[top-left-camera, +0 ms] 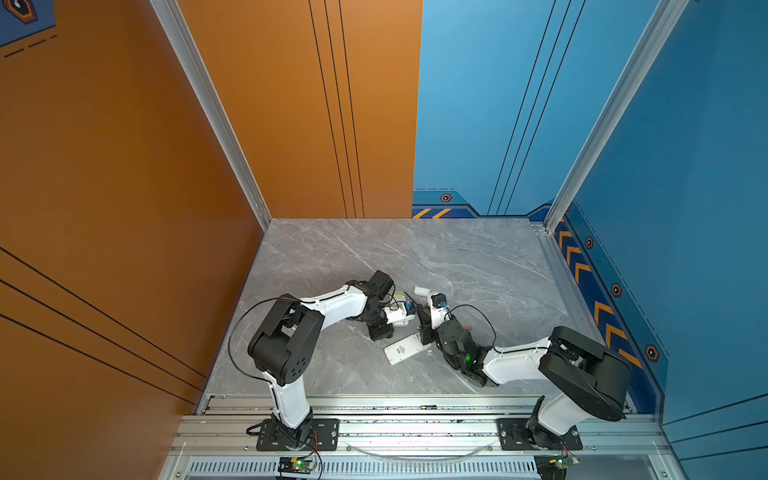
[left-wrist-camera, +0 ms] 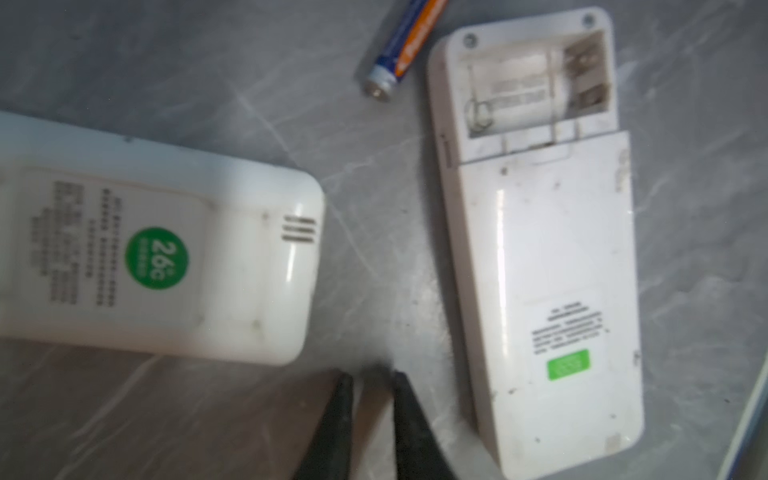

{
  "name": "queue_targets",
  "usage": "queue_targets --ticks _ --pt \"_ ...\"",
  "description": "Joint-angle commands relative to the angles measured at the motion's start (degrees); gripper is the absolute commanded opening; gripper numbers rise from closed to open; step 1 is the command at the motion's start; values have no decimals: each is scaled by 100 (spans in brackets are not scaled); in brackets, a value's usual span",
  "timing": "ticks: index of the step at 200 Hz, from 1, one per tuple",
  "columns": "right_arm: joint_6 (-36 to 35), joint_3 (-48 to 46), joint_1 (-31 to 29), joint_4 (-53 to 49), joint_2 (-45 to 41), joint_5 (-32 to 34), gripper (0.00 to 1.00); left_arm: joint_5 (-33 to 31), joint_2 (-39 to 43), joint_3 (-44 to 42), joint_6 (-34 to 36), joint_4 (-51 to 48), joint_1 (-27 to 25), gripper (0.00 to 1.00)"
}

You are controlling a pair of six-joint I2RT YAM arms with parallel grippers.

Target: Unload the batteries from the remote control

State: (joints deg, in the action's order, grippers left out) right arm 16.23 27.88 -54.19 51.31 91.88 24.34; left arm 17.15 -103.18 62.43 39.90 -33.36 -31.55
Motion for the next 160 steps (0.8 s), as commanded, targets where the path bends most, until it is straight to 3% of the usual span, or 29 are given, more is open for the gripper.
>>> queue_targets --ticks 1,28,54,76,93,108,136,160 --pt "-126 157 7 354 -61 -197 0 306 -138 -8 109 -407 48 3" --pt "-58 90 64 -39 -331 -243 0 101 -56 15 26 -375 160 3" --pt "55 40 177 -739 -787 -229 0 76 198 66 -191 -341 405 12" --pt "138 250 306 -1936 -1346 -220 0 339 630 128 -666 -275 768 36" --pt "347 374 526 -2833 -1778 -285 0 848 1047 56 -1681 129 1090 58" --pt "389 432 703 -3414 -2137 -381 0 902 1138 238 -2653 157 981 82" --pt "444 871 1168 -4796 -2605 -493 0 739 1106 531 -4770 40 521 84" --pt "565 981 1652 -5123 -2952 -800 0 182 1010 632 -6435 -46 151 84"
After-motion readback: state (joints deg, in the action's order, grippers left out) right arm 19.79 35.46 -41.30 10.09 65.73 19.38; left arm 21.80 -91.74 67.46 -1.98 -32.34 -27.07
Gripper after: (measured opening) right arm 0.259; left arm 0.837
